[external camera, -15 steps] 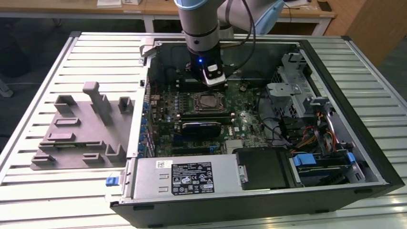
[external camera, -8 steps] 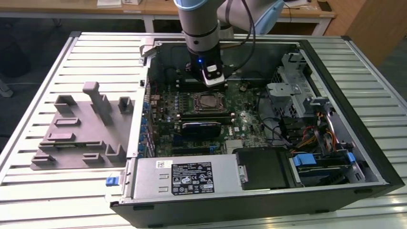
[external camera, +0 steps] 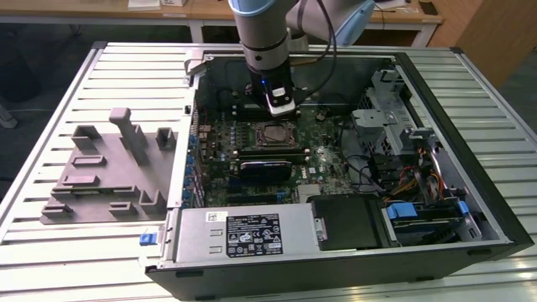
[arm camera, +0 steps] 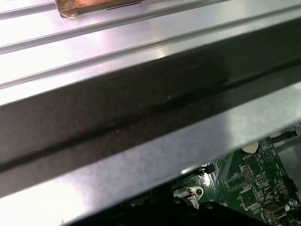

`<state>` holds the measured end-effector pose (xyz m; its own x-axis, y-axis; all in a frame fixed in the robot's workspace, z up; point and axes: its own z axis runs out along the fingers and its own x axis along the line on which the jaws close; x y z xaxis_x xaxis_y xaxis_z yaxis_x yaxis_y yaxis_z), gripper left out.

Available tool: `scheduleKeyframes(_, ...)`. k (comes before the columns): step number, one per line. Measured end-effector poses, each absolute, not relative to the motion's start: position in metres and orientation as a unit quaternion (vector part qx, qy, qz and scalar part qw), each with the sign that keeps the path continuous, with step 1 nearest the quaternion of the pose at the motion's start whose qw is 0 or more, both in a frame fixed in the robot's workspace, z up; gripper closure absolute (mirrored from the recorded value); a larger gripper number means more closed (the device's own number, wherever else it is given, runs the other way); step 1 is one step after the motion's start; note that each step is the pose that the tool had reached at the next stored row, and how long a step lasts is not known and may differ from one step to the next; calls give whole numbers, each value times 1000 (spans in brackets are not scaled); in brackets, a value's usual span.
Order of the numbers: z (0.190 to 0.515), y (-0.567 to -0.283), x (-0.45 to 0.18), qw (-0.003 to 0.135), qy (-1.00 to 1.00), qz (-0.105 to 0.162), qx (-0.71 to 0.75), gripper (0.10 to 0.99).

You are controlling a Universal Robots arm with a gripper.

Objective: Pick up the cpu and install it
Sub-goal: 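Install the first cpu locking lever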

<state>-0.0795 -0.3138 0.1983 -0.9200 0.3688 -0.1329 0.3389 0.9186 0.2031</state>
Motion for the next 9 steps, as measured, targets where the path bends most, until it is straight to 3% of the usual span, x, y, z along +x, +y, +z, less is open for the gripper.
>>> scheduleKeyframes(9,195,-317,-80,85,976,88,183,980)
